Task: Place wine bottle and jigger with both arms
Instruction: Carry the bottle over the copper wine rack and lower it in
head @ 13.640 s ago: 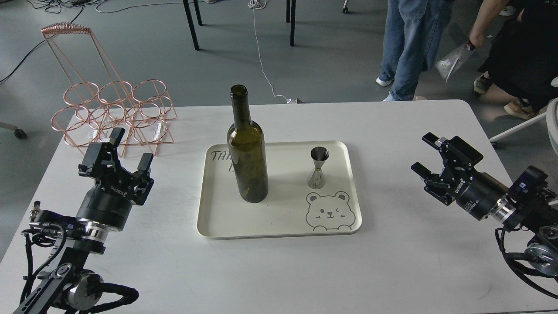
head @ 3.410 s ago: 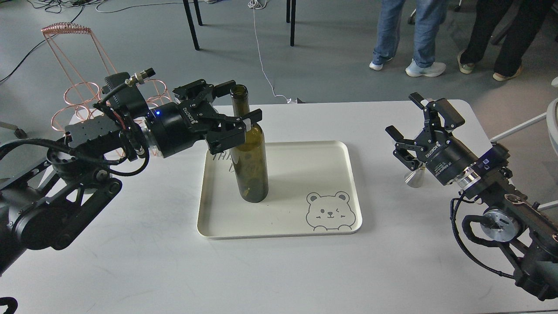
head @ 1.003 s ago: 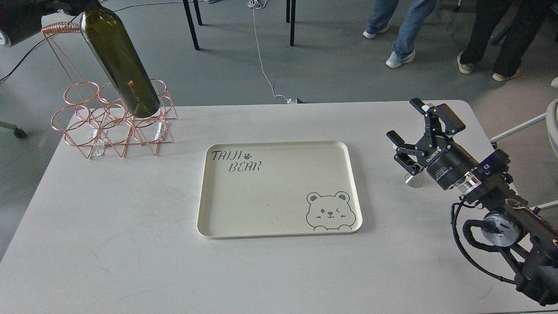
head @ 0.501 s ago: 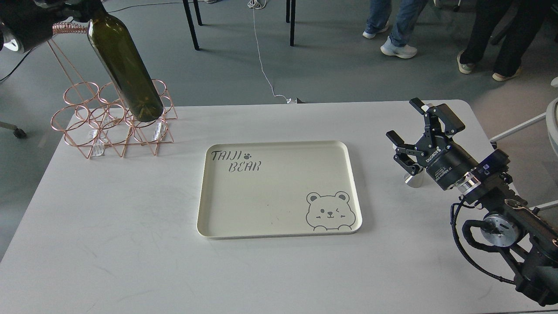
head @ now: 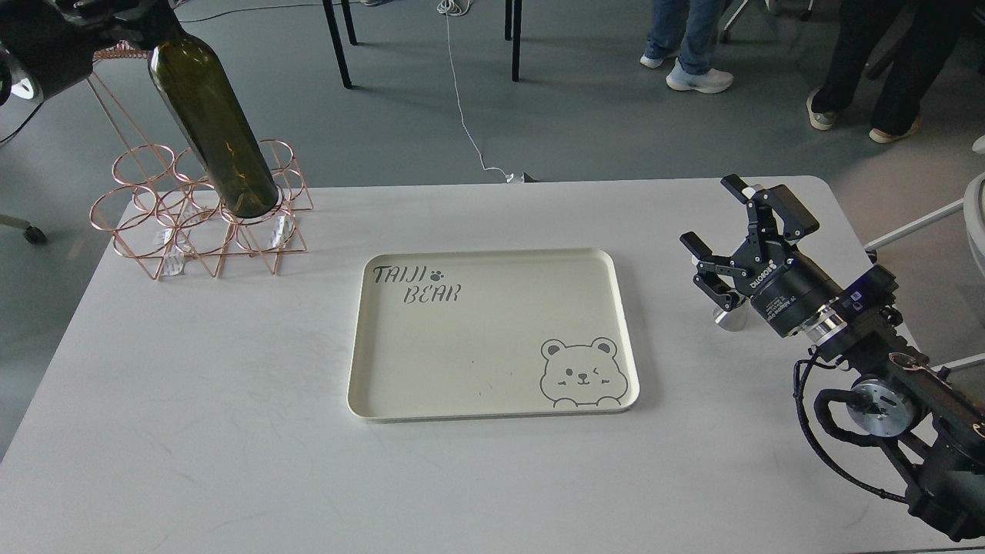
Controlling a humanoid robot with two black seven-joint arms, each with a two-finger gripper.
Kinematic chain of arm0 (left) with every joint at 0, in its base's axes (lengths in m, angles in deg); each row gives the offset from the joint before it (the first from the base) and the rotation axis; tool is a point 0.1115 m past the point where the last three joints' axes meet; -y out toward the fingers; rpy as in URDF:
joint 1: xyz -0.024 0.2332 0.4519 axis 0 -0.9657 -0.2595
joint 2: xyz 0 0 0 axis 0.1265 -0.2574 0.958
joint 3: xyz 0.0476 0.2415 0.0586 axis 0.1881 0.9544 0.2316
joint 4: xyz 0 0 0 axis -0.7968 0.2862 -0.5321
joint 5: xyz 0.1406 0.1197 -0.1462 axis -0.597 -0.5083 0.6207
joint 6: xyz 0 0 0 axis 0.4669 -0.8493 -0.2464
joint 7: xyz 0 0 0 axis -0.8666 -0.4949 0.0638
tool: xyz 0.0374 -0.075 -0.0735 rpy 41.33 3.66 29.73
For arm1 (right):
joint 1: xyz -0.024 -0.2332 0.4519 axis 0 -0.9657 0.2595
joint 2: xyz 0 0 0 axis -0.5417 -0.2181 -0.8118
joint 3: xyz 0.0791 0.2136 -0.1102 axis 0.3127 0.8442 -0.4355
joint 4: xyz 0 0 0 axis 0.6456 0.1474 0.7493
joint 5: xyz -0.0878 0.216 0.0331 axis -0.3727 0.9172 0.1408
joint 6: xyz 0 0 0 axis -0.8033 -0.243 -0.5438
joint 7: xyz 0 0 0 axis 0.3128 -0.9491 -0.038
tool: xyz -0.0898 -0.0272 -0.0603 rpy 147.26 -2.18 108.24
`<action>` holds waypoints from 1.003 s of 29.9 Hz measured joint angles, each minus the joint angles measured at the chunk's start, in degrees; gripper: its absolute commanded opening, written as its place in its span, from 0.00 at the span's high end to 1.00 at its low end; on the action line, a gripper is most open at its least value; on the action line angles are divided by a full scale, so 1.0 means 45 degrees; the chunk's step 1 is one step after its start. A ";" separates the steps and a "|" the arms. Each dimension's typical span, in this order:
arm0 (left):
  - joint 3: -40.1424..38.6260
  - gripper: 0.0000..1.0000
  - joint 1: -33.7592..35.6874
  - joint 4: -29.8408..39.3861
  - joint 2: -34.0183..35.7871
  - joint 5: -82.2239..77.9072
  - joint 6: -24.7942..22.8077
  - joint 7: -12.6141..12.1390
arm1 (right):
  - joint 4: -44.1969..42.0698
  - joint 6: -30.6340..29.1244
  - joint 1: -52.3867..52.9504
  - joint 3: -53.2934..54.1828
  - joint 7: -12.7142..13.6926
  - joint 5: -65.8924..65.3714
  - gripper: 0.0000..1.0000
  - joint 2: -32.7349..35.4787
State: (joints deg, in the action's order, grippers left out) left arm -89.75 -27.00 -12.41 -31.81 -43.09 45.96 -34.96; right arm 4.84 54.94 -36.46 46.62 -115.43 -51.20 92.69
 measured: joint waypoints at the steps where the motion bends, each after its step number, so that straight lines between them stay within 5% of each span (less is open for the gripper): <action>1: 0.0019 0.75 0.0000 -0.0016 0.0002 -0.0001 0.0000 0.0000 | 0.0000 0.0000 0.0000 0.0000 0.0000 0.0000 0.01 0.0003; 30: 0.0107 0.73 -0.0001 -0.1070 -0.0700 -0.0002 0.0000 -0.0002 | -0.0010 0.0000 -0.0129 -0.0011 0.0000 0.0000 0.01 -0.0021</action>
State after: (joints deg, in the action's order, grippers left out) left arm -89.27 -27.01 -17.23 -34.96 -43.10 45.96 -34.97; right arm 4.79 54.94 -37.04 46.57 -115.43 -51.20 92.59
